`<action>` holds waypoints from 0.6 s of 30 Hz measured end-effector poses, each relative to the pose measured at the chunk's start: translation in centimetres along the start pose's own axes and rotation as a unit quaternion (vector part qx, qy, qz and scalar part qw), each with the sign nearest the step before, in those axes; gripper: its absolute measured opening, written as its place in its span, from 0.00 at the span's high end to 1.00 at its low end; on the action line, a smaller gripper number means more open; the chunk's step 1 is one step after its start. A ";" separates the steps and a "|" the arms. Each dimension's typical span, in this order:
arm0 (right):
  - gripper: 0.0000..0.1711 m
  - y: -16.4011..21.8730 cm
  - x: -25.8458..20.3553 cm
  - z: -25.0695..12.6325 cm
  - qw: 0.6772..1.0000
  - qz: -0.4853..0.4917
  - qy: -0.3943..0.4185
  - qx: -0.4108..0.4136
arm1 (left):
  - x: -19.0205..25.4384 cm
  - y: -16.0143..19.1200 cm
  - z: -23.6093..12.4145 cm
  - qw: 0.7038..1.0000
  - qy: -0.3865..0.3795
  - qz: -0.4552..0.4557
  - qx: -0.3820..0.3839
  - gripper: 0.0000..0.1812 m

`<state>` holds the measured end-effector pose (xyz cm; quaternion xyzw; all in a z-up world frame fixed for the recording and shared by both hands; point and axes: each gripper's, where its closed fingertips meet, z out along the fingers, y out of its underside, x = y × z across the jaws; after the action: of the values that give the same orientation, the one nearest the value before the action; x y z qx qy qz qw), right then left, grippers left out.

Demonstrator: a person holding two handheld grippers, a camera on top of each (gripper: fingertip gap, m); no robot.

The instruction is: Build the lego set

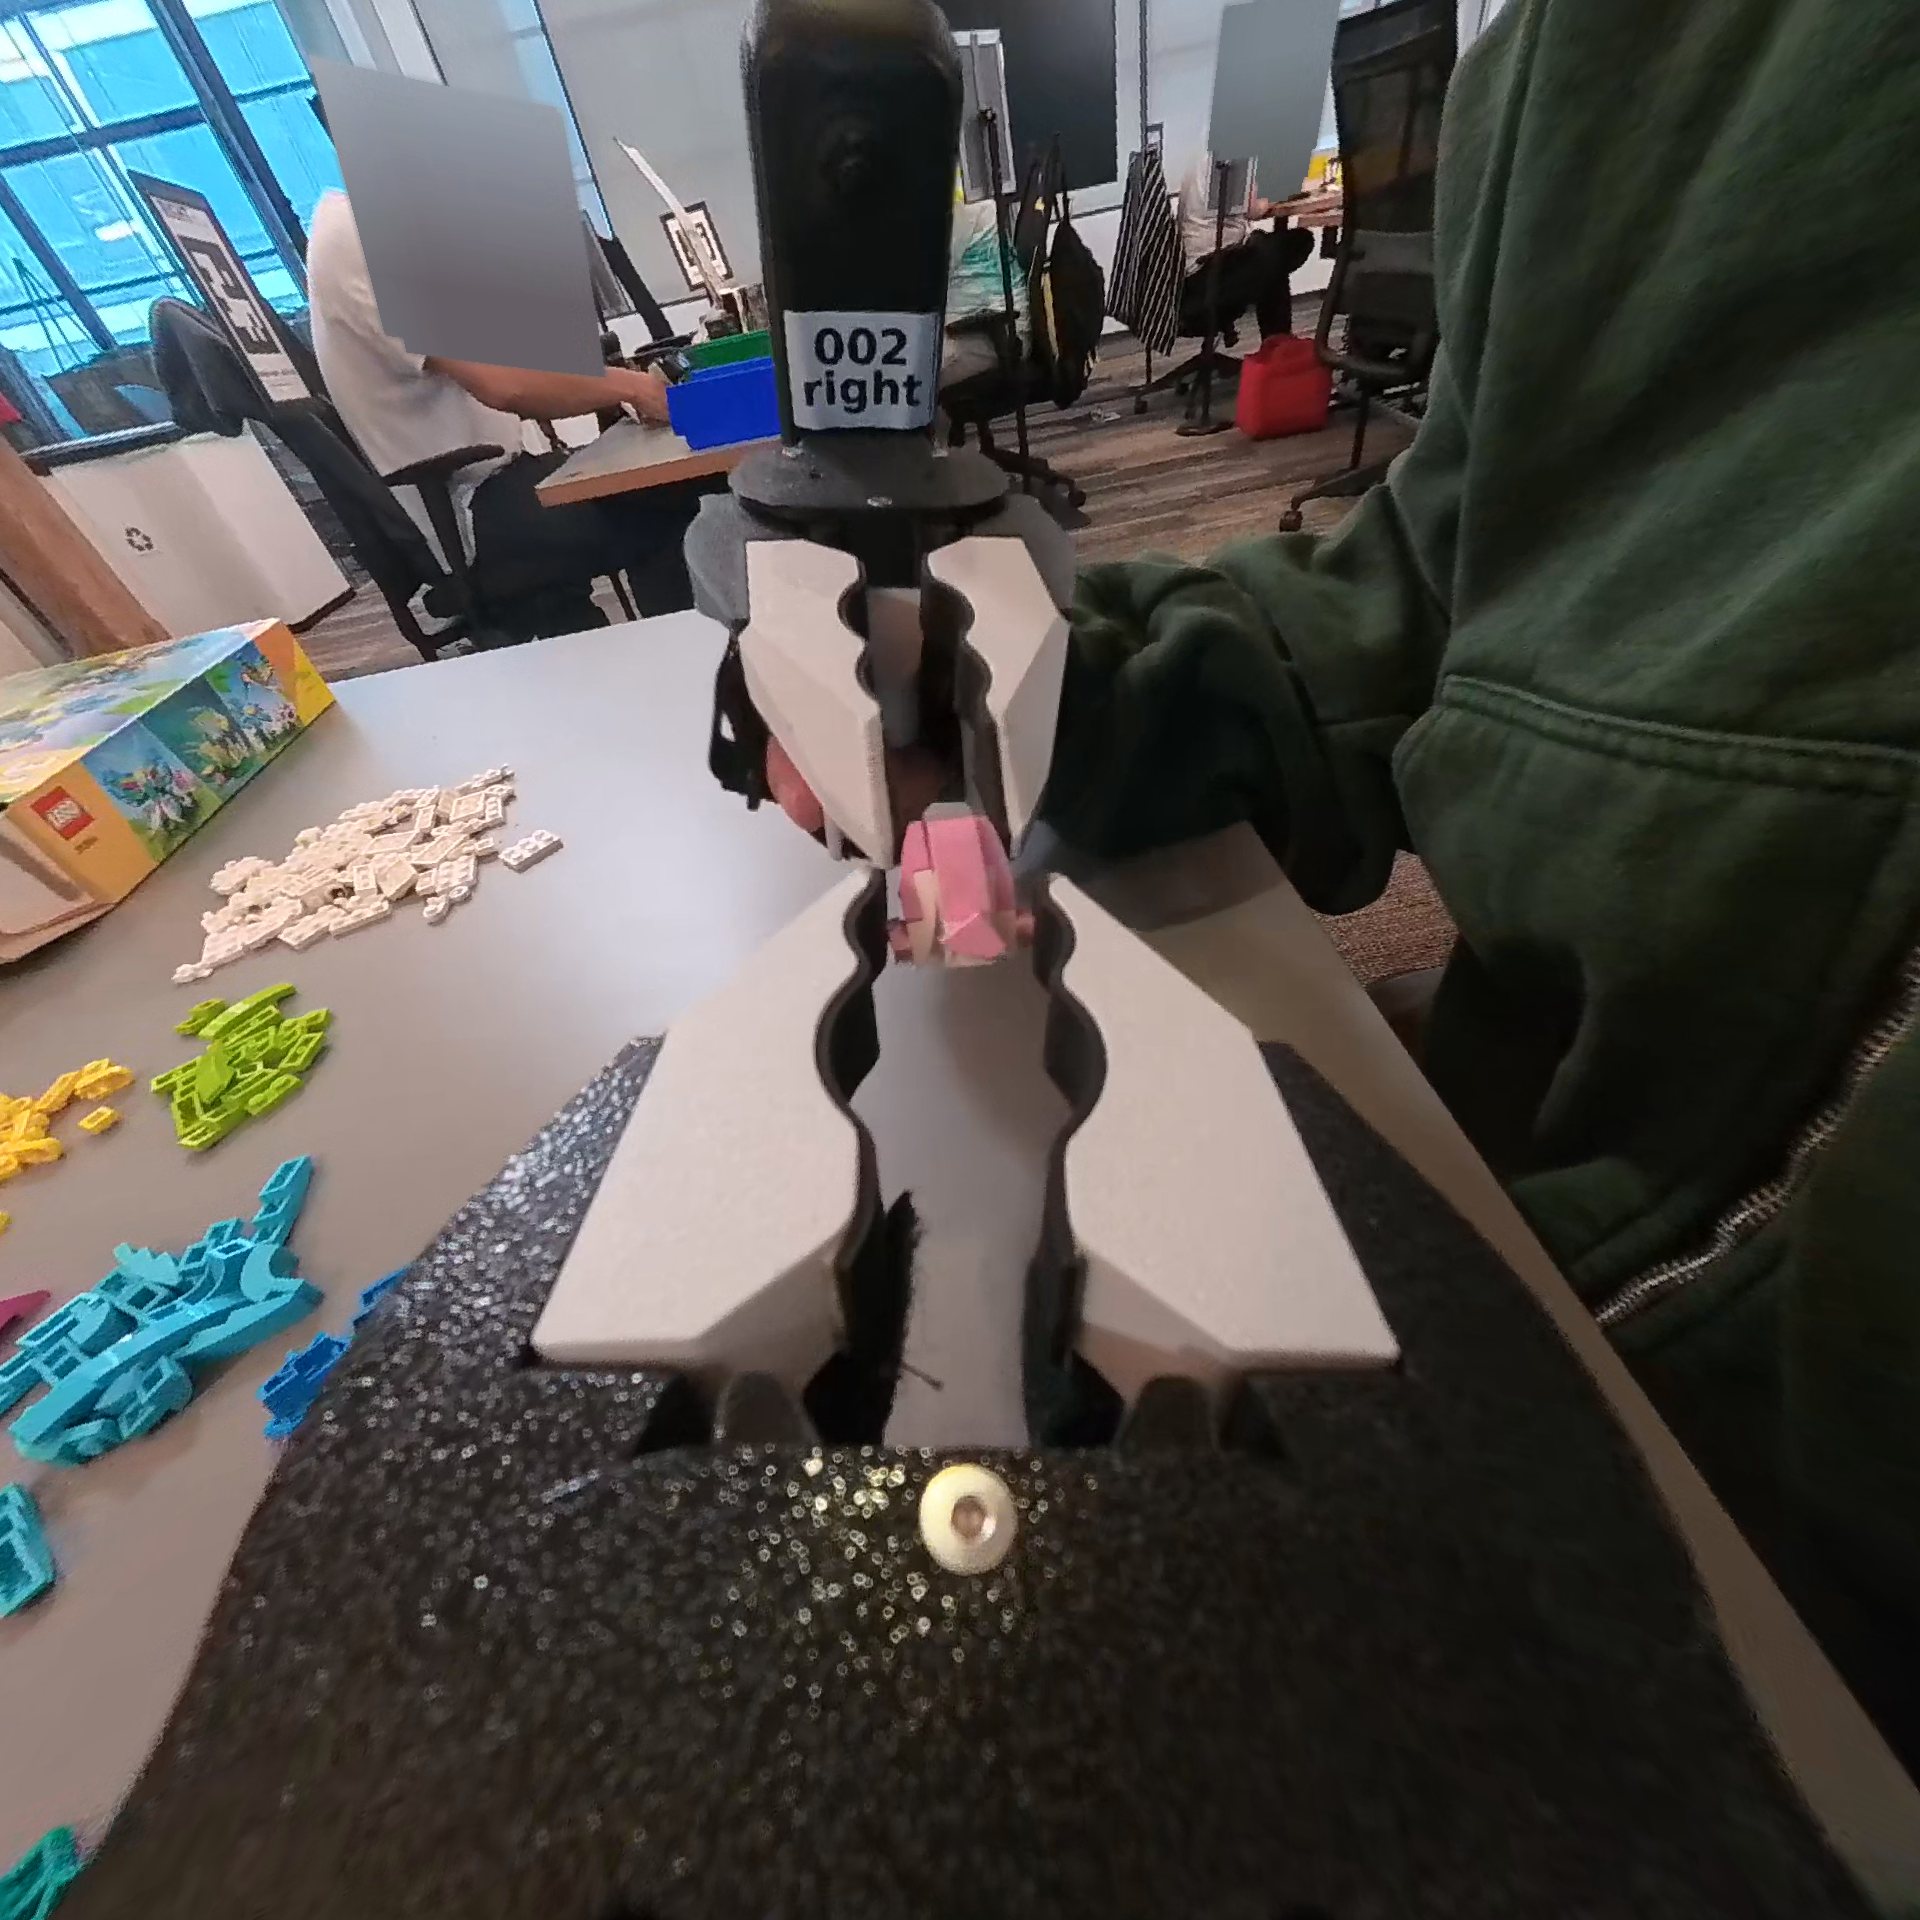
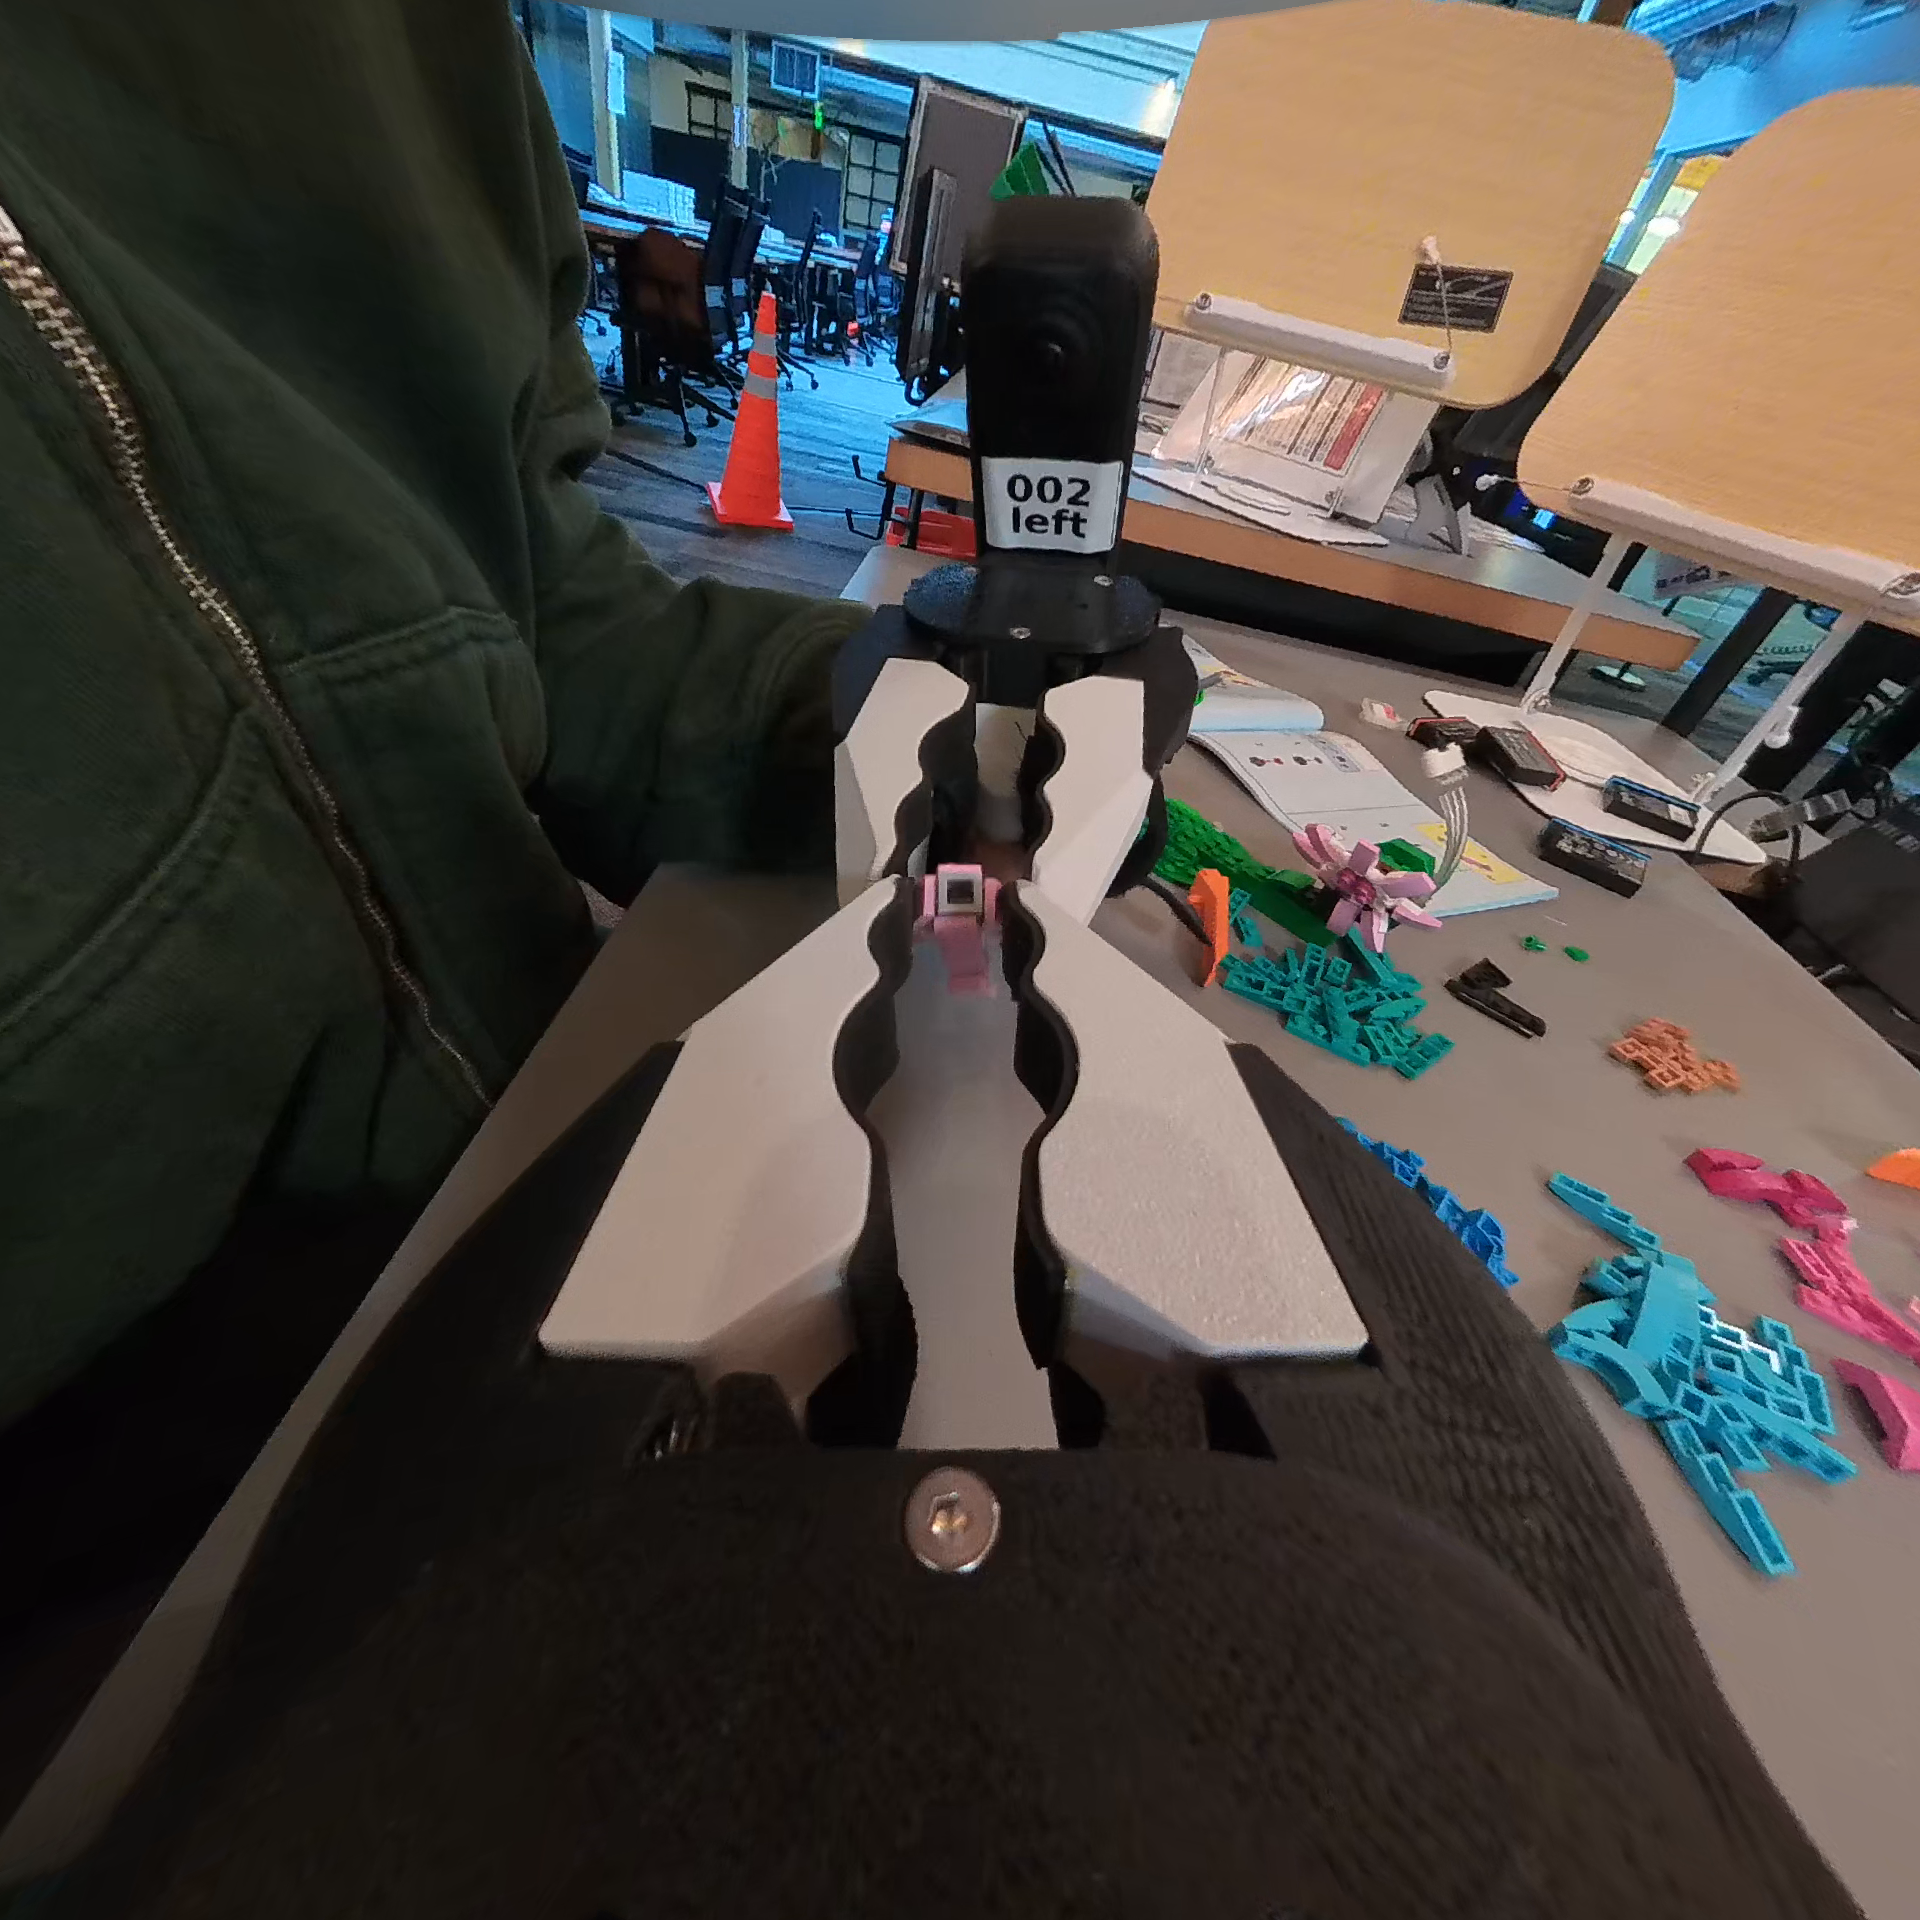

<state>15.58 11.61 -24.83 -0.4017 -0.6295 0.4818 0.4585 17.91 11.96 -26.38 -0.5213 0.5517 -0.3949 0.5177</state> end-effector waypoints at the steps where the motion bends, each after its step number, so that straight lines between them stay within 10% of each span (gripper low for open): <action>1: 0.91 0.0 -0.1 0.0 1.000 0.001 -0.001 -0.001 | 0.1 0.1 0.0 1.000 0.000 0.002 -0.003 0.86; 18: 0.93 0.1 -0.1 0.1 1.000 0.007 -0.005 -0.007 | 0.2 0.5 0.4 1.000 0.001 0.006 -0.018 0.85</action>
<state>15.54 11.48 -24.92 -0.4070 -0.6321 0.4826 0.4493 18.23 11.86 -26.99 -0.5265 0.5622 -0.3828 0.5101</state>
